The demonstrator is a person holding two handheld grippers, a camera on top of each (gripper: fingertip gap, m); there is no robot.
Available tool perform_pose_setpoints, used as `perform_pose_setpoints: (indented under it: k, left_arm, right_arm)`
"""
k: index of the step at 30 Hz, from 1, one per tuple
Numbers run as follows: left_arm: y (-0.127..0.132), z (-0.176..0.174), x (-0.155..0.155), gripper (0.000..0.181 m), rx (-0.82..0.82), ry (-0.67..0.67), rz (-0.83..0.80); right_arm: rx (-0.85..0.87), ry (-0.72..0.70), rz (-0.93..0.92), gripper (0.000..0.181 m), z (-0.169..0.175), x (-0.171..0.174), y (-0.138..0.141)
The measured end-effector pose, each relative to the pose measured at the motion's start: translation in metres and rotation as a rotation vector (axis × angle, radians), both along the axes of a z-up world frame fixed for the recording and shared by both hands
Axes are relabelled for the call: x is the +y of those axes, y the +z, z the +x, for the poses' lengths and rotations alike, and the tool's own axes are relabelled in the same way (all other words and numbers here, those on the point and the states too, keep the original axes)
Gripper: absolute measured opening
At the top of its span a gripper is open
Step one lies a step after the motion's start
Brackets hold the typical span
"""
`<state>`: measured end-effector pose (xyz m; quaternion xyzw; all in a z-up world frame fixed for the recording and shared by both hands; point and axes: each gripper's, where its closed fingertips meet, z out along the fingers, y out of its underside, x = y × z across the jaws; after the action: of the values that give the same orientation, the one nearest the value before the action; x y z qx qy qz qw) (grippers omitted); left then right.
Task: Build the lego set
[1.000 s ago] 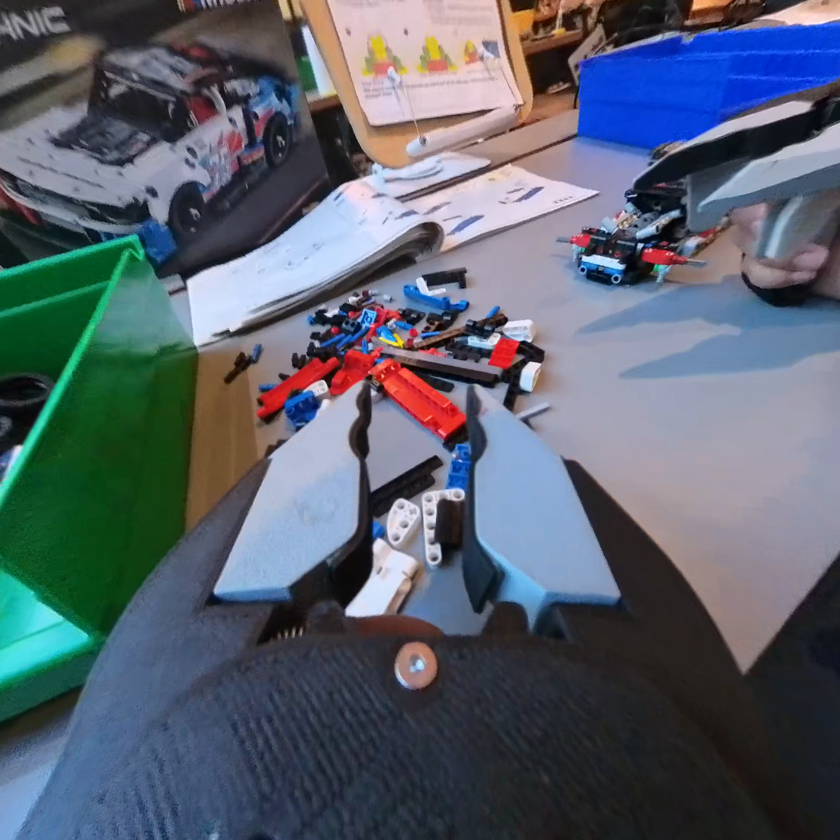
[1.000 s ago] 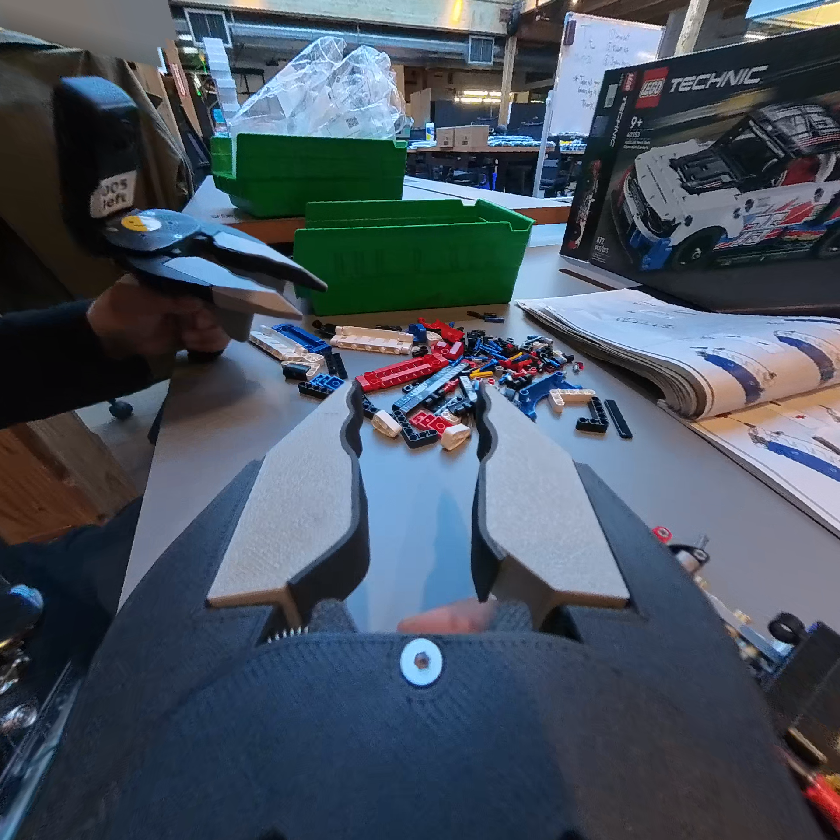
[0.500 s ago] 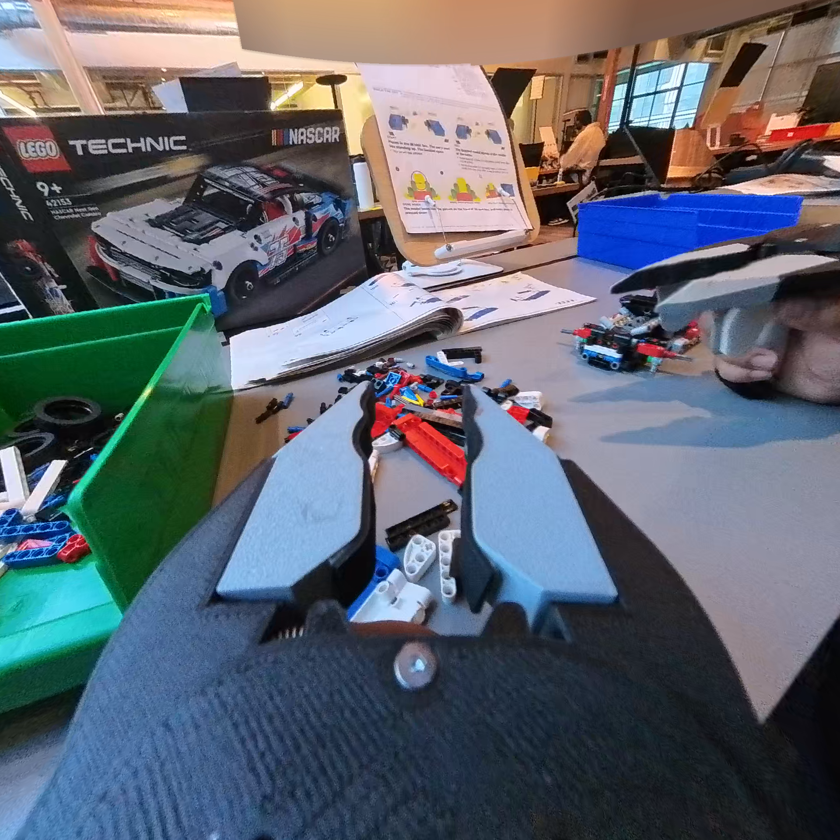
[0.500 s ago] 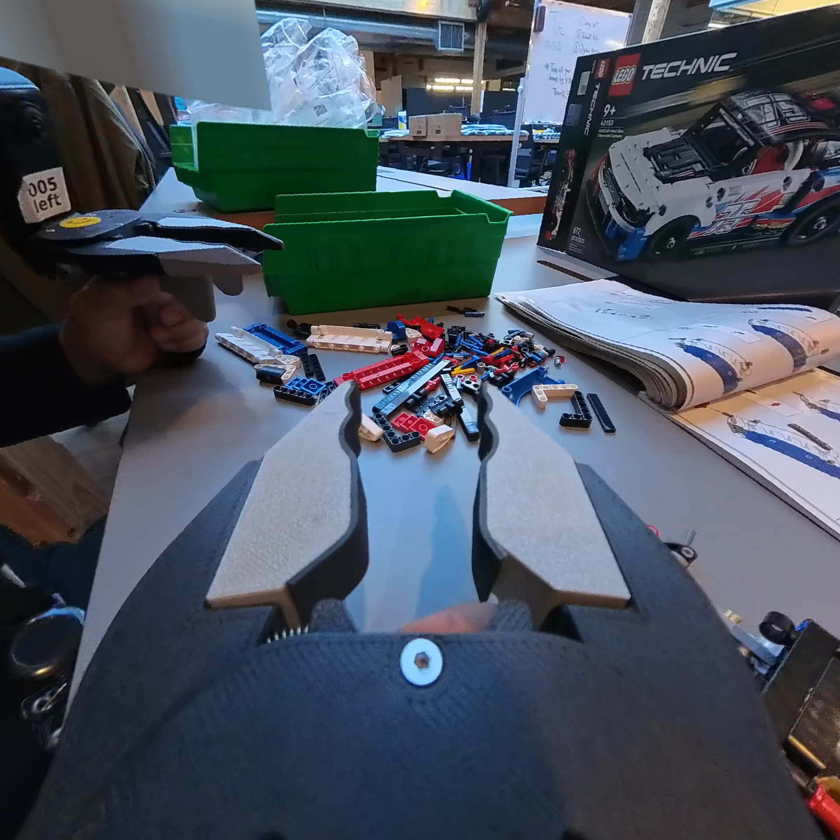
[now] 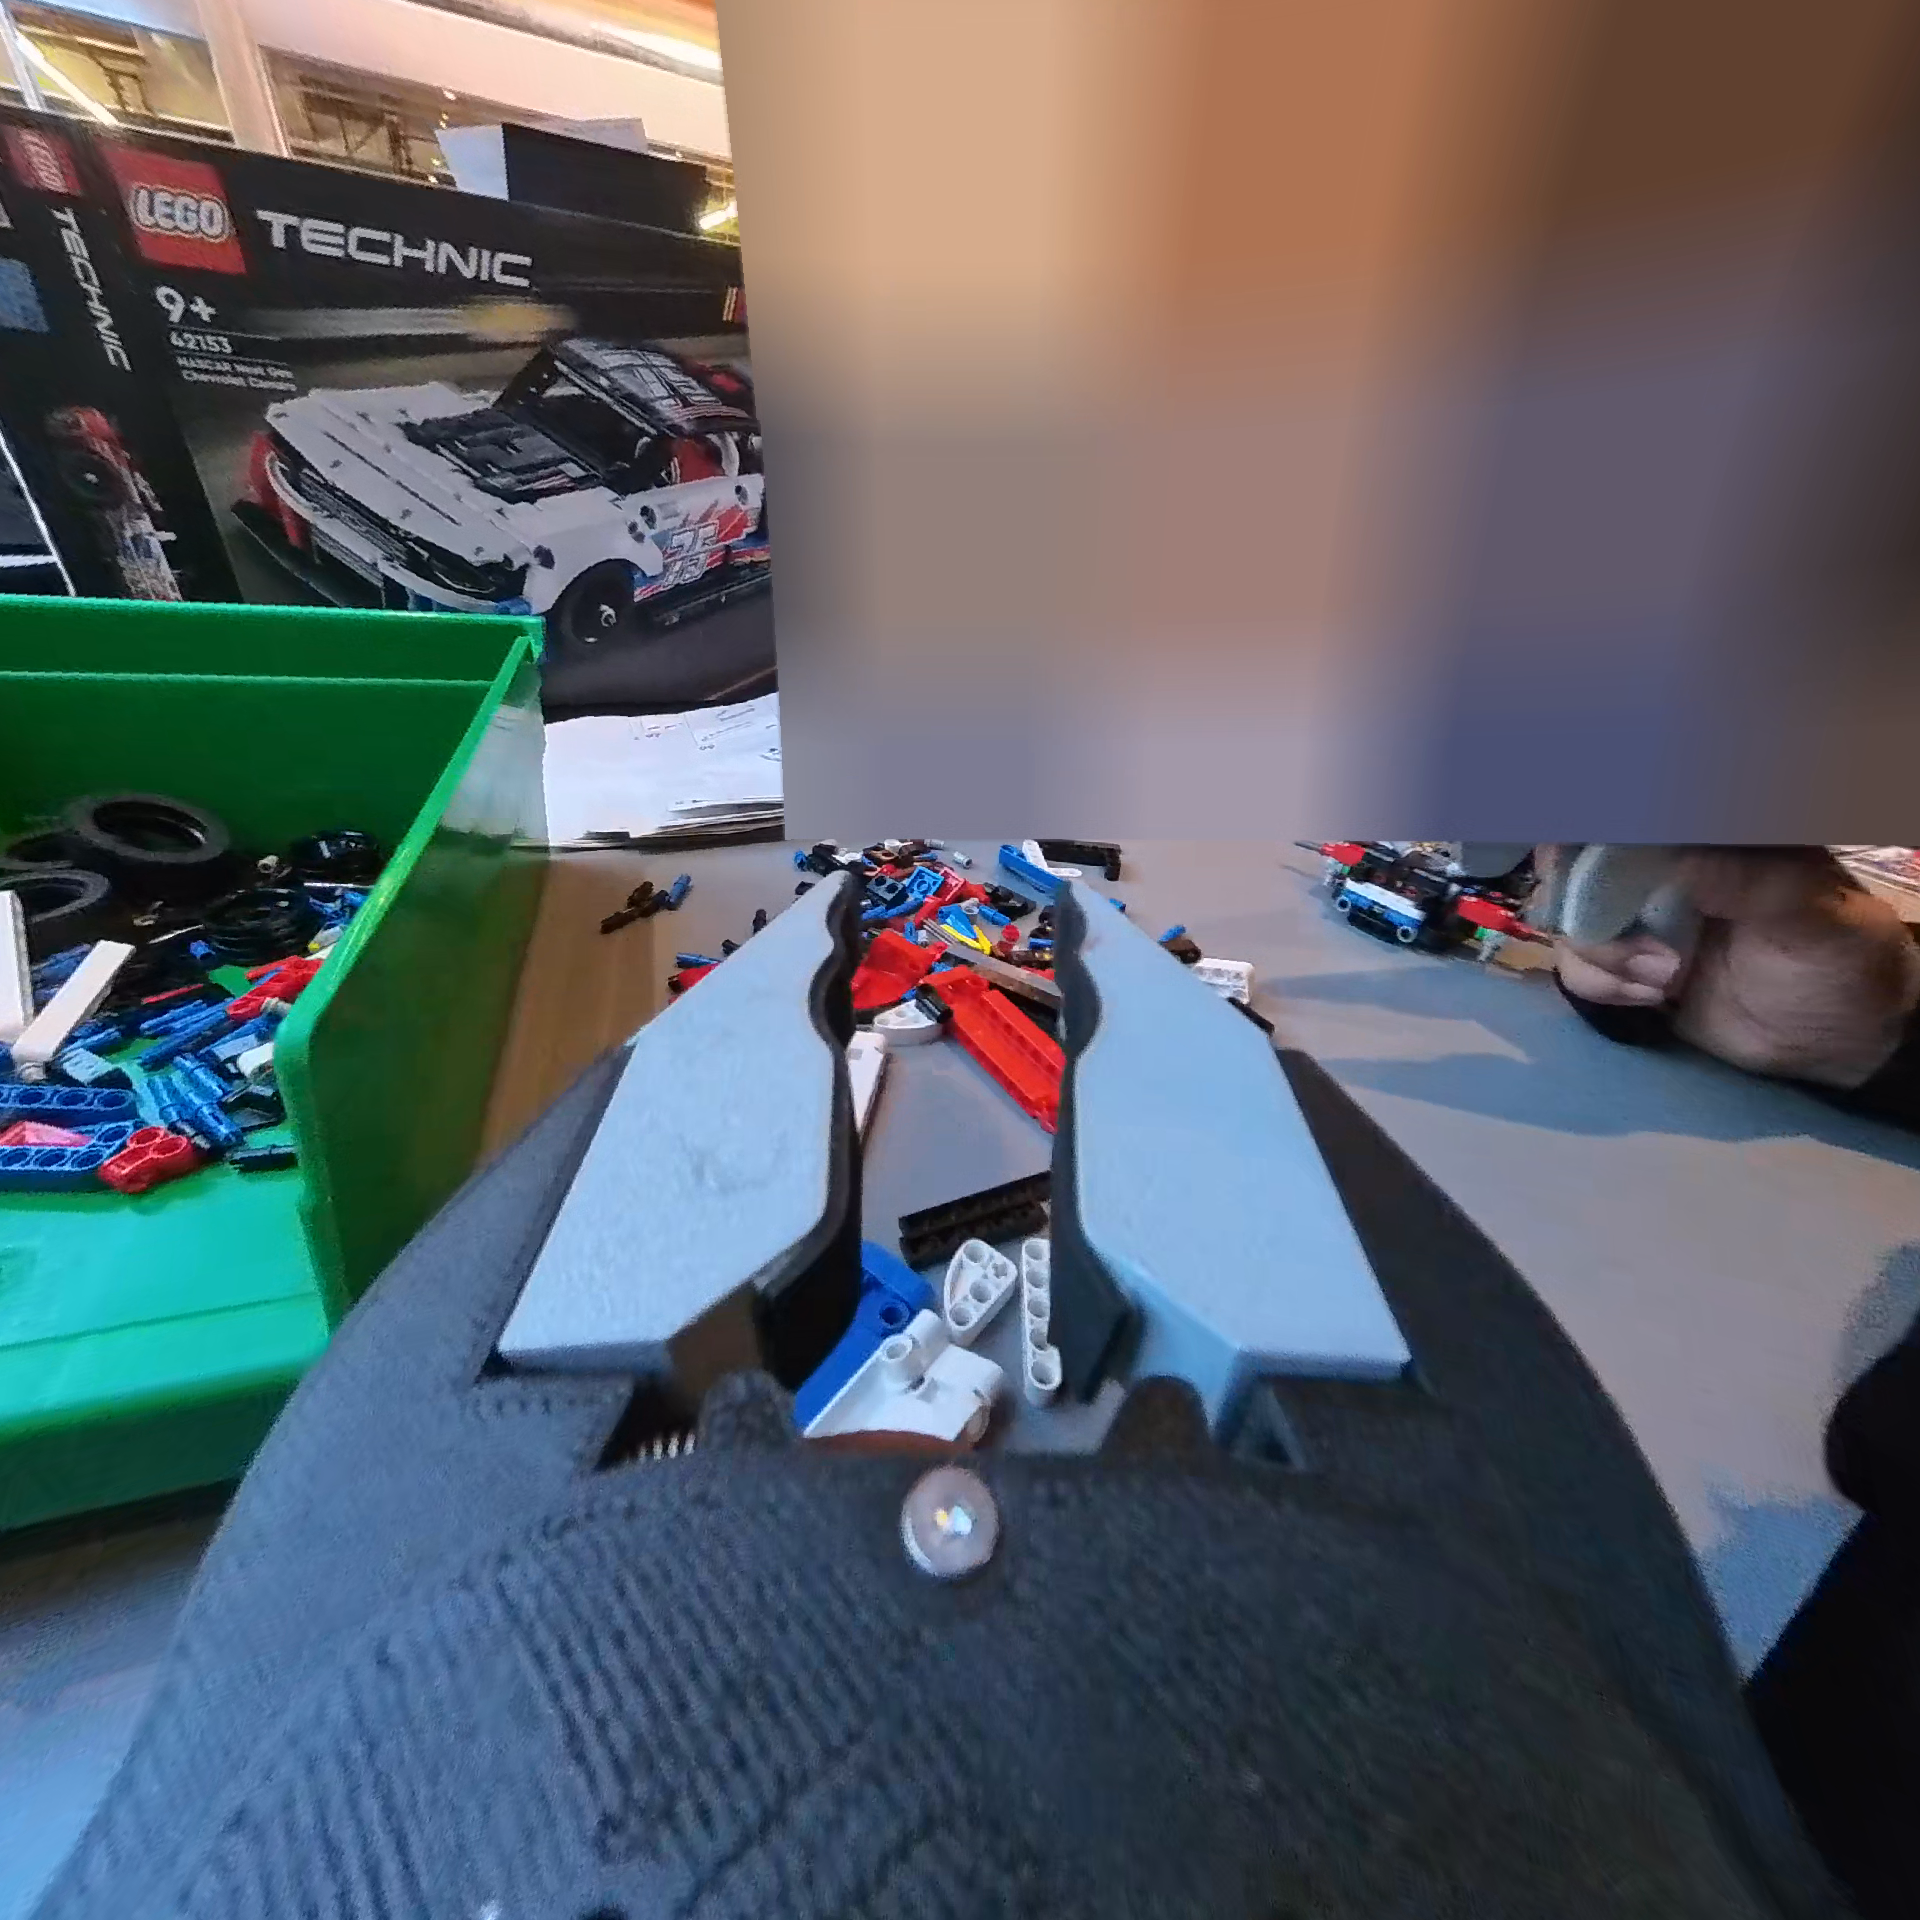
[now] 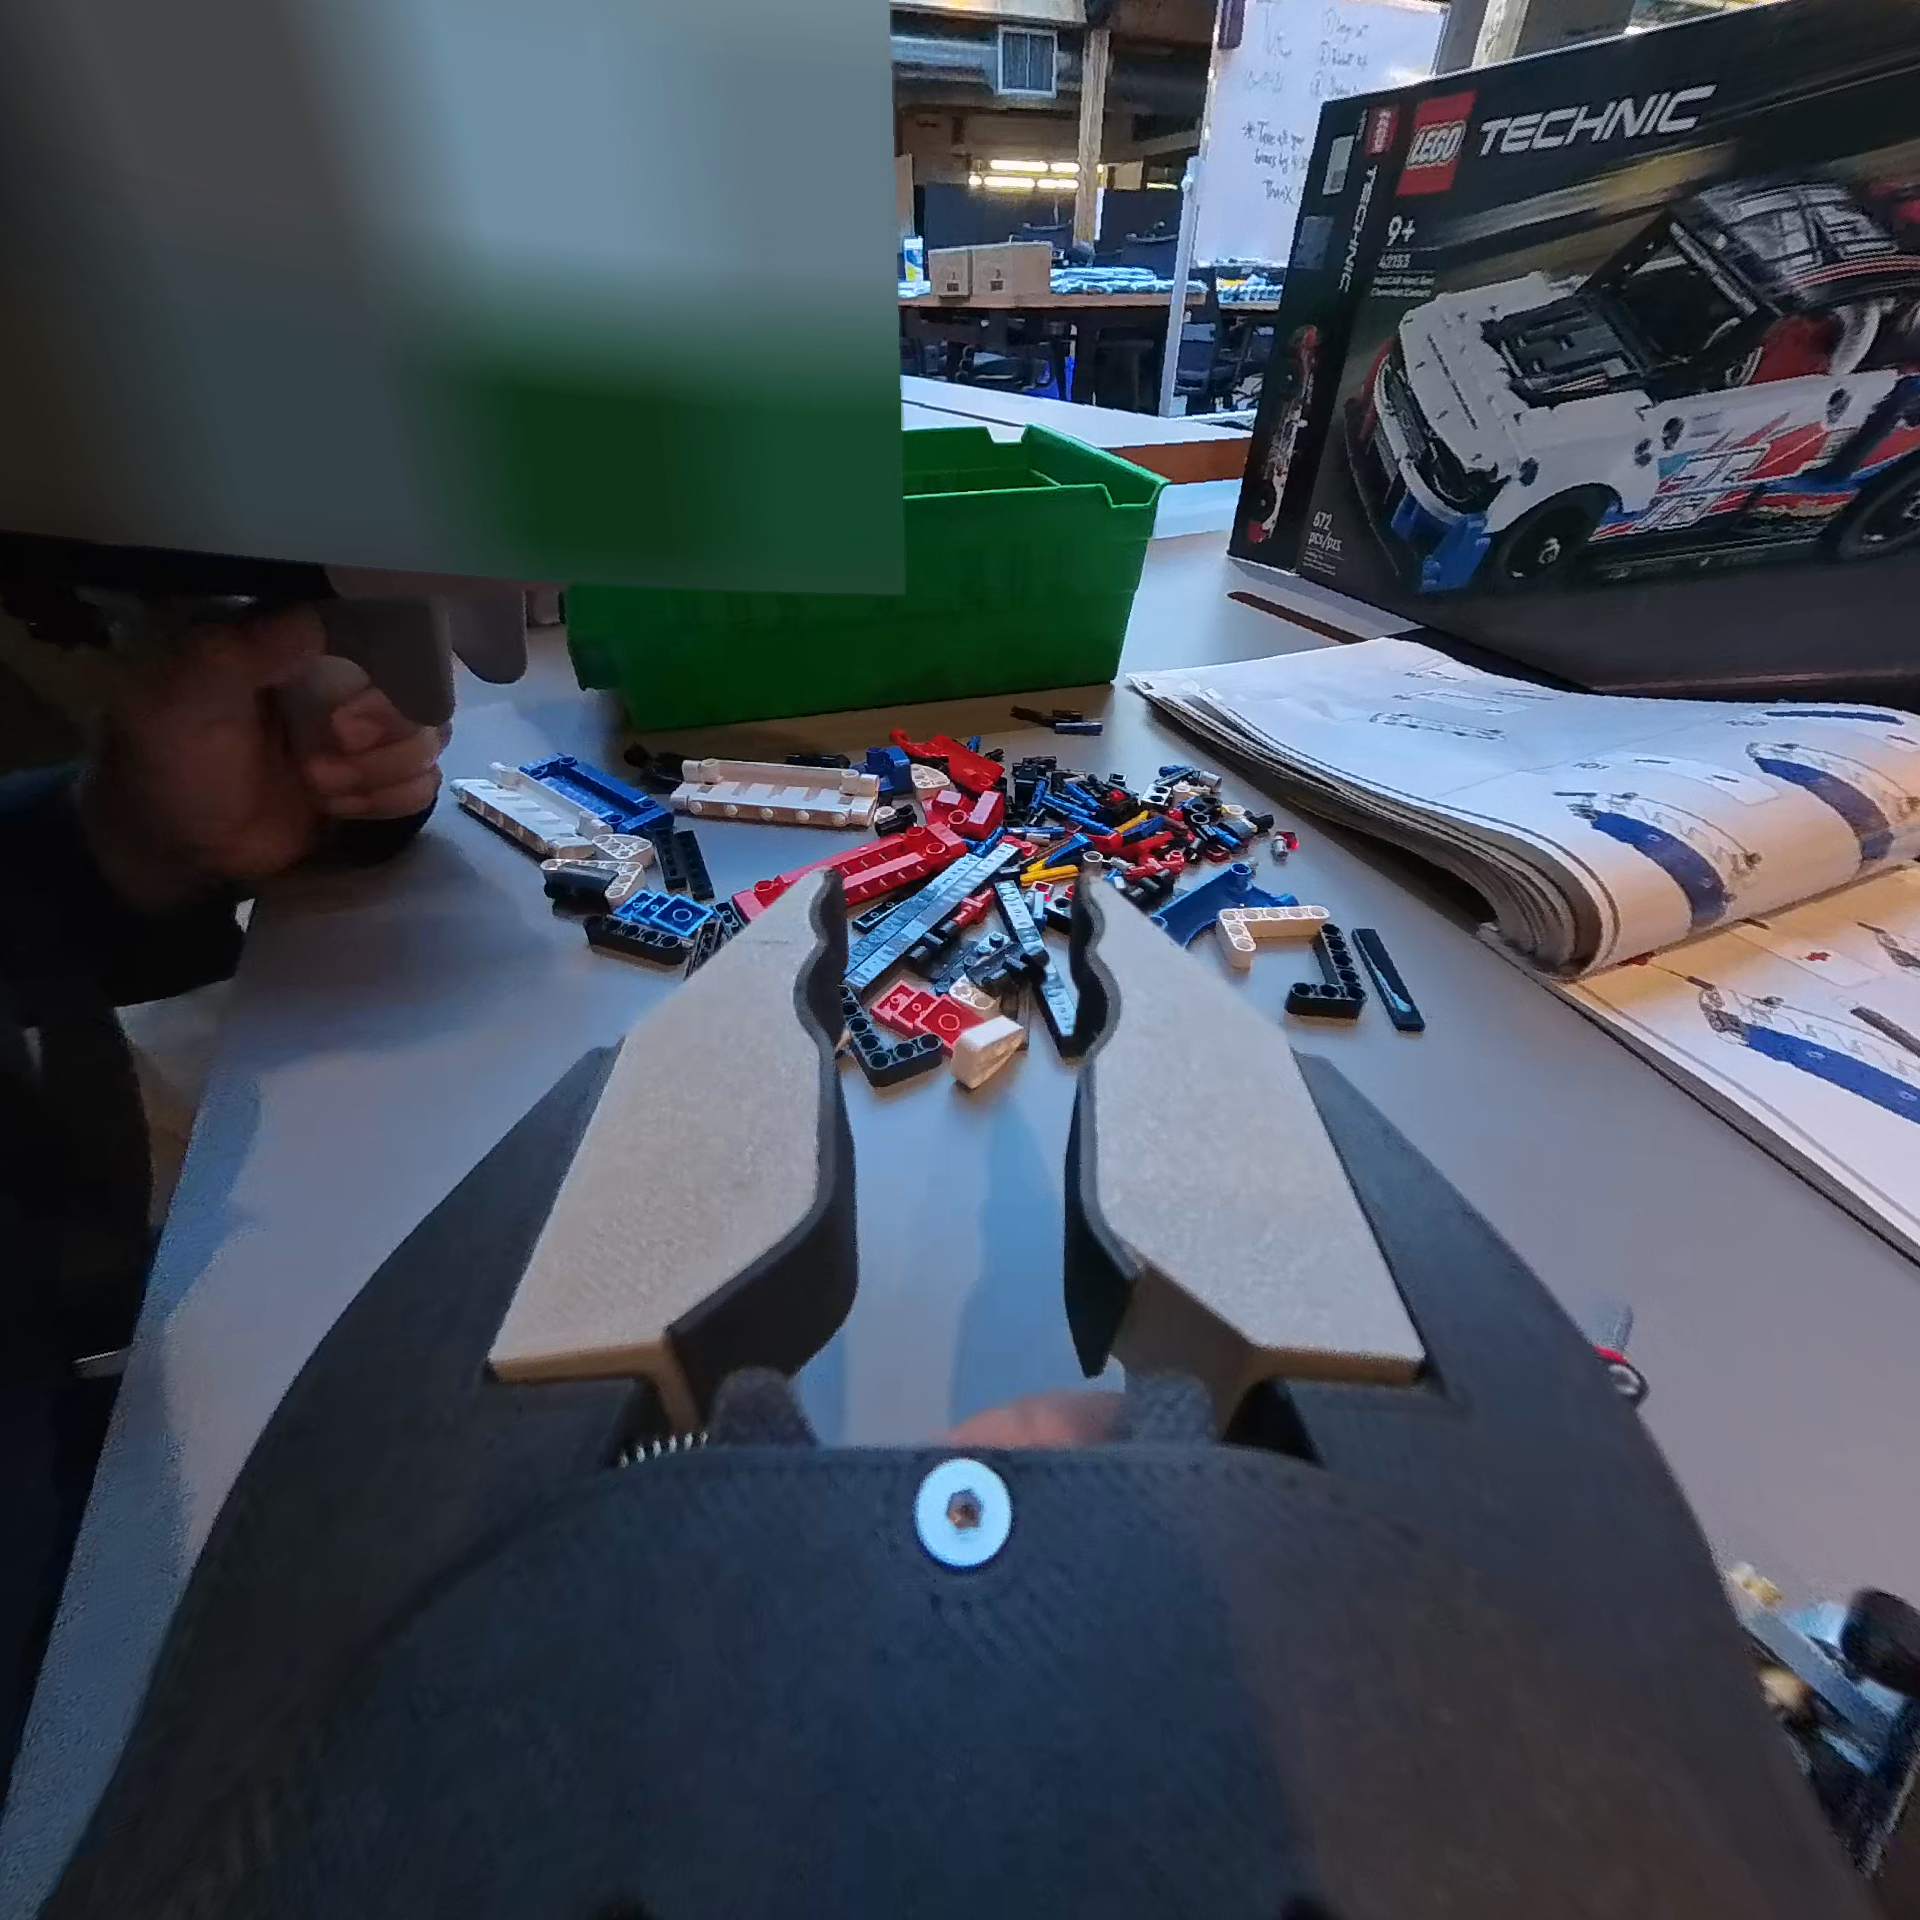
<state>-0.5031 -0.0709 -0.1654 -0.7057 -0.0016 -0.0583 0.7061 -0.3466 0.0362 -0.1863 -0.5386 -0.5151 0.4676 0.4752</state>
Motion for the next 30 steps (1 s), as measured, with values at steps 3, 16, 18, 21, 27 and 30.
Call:
perform_pose_setpoints:
  k: [3, 16, 18, 21, 27, 30]
  left_arm:
    - [0.0, 0.002, 0.0, 0.03, 0.009, -0.005, -0.002]
    - [-0.006, -0.009, 0.005, 0.032, -0.058, 0.022, -0.048]
    - [-0.01, -0.012, 0.008, 0.034, -0.079, 0.025, -0.074]
    - [-0.013, -0.014, 0.01, 0.035, -0.087, 0.034, -0.094]
    - [-0.021, -0.011, 0.015, 0.035, -0.071, 0.025, -0.156]
    - [-0.021, -0.011, 0.015, 0.034, -0.052, 0.04, -0.154]
  right_arm:
    - [0.005, 0.026, -0.007, 0.041, -0.003, -0.003, 0.001]
    - [0.045, 0.1, -0.046, 0.034, -0.004, -0.008, 0.006]
    - [0.049, 0.105, -0.05, 0.034, -0.004, -0.008, 0.007]
    - [0.068, 0.102, -0.046, 0.032, -0.002, -0.008, 0.009]
    - [0.08, 0.123, -0.087, 0.03, 0.002, -0.012, 0.011]
    - [0.074, 0.136, -0.098, 0.03, 0.006, -0.016, 0.01]
